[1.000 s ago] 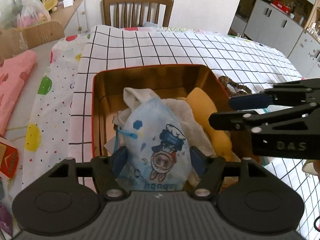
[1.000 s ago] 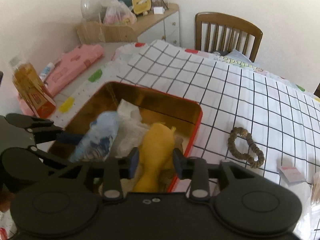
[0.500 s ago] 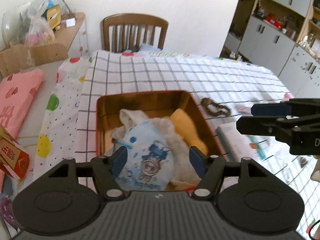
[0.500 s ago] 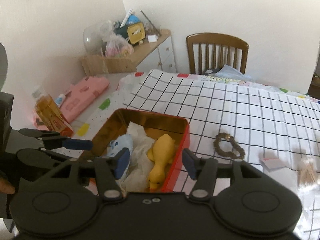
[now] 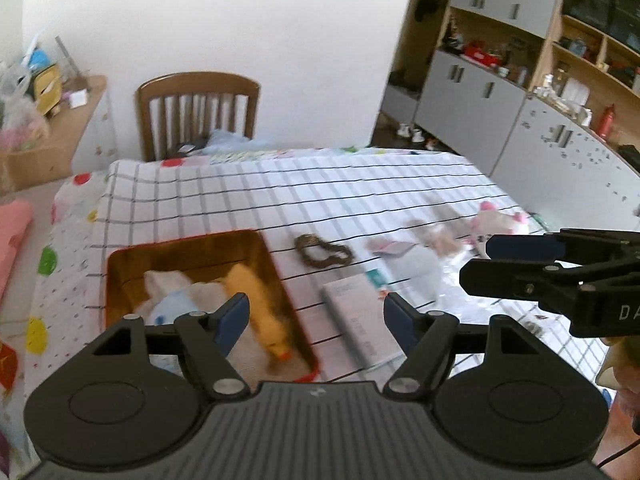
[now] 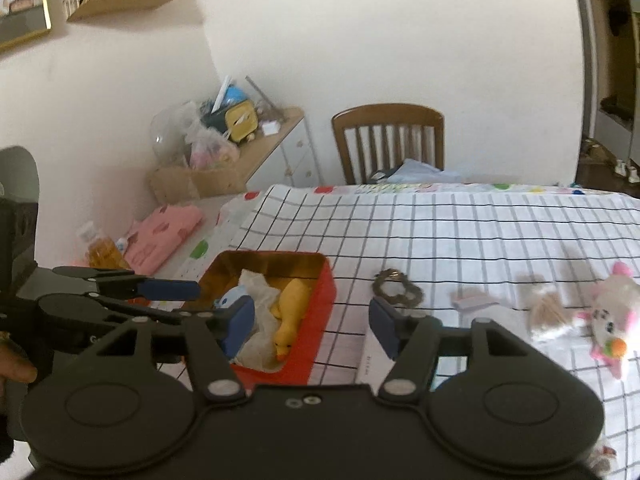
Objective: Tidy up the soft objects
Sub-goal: 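Move both tools back toward the clear plastic bag and tea packet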
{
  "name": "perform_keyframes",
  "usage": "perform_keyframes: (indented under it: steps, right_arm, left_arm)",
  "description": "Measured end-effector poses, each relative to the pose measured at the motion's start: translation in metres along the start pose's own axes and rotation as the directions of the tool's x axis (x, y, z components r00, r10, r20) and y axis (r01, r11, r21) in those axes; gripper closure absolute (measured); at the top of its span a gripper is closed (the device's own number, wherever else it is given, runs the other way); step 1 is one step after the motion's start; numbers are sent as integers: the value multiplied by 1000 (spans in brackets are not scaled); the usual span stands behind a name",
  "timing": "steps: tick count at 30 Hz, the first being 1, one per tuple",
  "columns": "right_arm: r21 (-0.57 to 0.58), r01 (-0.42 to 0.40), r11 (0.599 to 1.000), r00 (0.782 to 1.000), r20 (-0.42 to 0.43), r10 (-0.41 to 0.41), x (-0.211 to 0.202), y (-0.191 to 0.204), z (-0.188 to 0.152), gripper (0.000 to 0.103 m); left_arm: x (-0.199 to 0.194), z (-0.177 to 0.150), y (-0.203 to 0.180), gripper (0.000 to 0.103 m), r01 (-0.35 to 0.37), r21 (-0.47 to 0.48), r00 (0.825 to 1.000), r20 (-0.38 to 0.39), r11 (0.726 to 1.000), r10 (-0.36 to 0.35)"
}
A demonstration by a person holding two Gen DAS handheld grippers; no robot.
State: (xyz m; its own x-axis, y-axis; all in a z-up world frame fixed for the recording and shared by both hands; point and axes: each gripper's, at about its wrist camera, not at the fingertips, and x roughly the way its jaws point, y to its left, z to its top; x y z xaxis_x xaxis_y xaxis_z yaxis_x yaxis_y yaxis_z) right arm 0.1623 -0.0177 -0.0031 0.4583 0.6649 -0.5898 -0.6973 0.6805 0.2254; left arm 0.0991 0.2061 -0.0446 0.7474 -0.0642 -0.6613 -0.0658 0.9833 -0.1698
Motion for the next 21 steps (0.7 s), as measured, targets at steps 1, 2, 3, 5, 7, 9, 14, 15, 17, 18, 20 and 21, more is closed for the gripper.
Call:
perform_keyframes:
  steps: [1, 2, 3, 5, 7, 9, 14, 15, 17, 18, 20, 21]
  right_arm:
    - [5, 7, 1000, 1000, 7, -7, -5, -3, -2, 38]
    - [15, 15, 1000, 1000, 14, -15, -11, -8, -3, 37]
    - [23, 21, 1000, 1000, 21, -22, -17, -11, -5, 35]
    - [36, 36, 999, 999, 33, -37, -26, -18, -10, 32]
    - [46, 49, 998, 998, 40, -51, -35, -27, -14, 29]
    - [54, 62, 997, 997, 46, -65, -46, -36, -20, 28]
    - [70, 113, 991, 992, 51, -117, -70, -59, -37, 22]
    - [74, 123, 990, 991, 50, -126, -74, -64, -40, 21]
    - [86, 145, 986, 988, 46, -149, -80, -75, -47, 20]
    - [93, 157, 983, 986, 43, -161, -84, -82, -51, 19]
    - [108, 176, 978, 983, 37, -181, -89, -94, -57, 19]
    - [114, 188, 976, 981, 33, -192, -90, -99, -60, 19]
  left_arm:
    - [0, 1, -6, 29, 9, 6, 1000, 1, 1000, -9]
    - [1, 2, -11, 29, 17, 11, 1000, -1, 1000, -17]
    - [1, 2, -16, 28, 25, 14, 1000, -4, 1000, -25]
    - [4, 4, -25, 19, 39, 24, 999, -7, 999, -38]
    - [6, 4, -33, 18, 52, 27, 999, -11, 998, -52]
    - [9, 5, -40, 18, 68, 23, 998, -21, 997, -67]
    - [18, 5, -57, 18, 96, 18, 995, -22, 995, -96]
    - [20, 5, -60, 18, 103, 20, 995, -21, 995, -102]
    - [25, 6, -69, 17, 118, 29, 993, -21, 993, -118]
    - [27, 6, -74, 17, 124, 34, 992, -22, 992, -123]
    - [33, 7, -83, 17, 132, 38, 991, -23, 991, -131]
    - [36, 7, -88, 17, 131, 35, 991, -21, 991, -130]
